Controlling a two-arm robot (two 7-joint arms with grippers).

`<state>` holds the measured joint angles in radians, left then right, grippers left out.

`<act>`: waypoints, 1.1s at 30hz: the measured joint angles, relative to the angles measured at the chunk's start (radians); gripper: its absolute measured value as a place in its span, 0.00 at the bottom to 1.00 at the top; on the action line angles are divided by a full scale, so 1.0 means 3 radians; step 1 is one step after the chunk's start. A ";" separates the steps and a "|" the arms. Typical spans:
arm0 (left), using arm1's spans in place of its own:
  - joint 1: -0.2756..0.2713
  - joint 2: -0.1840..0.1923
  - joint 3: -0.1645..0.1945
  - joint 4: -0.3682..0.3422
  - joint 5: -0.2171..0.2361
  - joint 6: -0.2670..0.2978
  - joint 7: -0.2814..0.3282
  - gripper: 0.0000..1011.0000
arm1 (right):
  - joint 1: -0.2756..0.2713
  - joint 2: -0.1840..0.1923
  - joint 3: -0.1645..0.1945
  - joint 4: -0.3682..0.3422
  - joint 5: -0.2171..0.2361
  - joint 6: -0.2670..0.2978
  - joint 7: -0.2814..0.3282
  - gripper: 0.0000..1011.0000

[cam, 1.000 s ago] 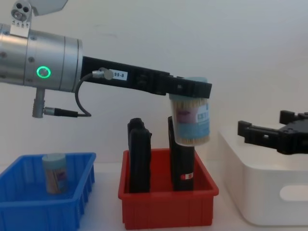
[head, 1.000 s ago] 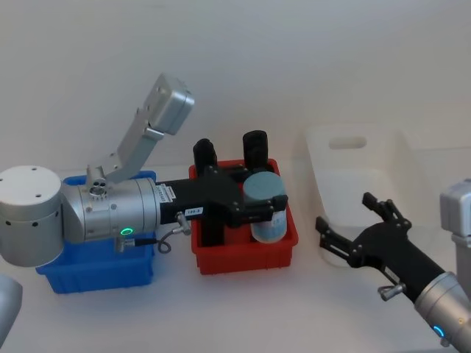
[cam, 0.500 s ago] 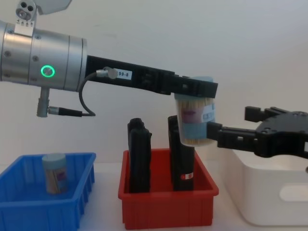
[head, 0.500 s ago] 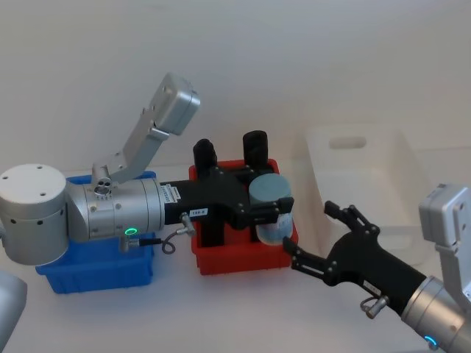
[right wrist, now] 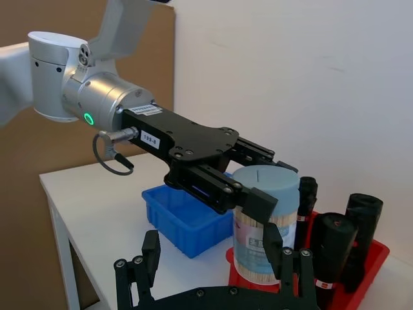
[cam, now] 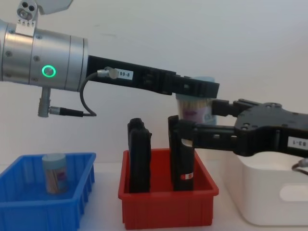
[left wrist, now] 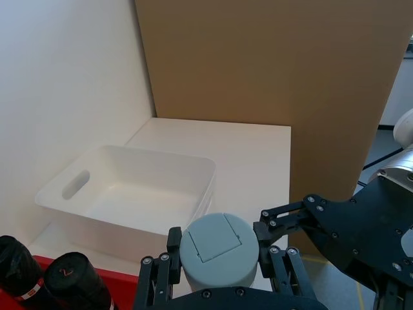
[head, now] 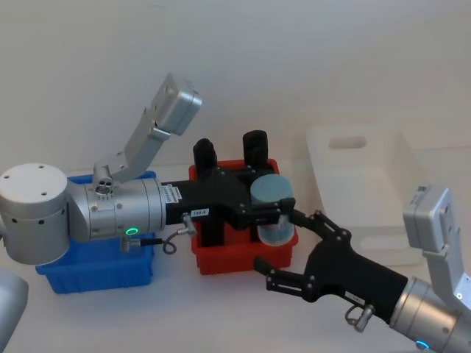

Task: Pick the cotton swabs from the blue box and place them into the white box.

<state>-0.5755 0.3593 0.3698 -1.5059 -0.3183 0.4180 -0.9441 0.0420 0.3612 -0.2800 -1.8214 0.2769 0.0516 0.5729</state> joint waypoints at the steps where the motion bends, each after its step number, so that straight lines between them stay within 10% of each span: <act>1: -0.0001 0.0000 0.0000 0.0001 0.0001 0.0000 0.0000 0.66 | 0.0014 -0.0007 -0.0006 0.0005 -0.0005 0.0005 0.0019 0.99; 33: -0.0004 -0.0003 0.0004 0.0001 -0.0001 0.0000 -0.0010 0.66 | -0.0091 0.0146 -0.0028 -0.0089 0.0143 0.0116 0.0005 0.99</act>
<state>-0.5767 0.3584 0.3710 -1.5055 -0.3185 0.4181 -0.9470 0.0147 0.4051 -0.2885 -1.8481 0.3197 0.0864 0.5744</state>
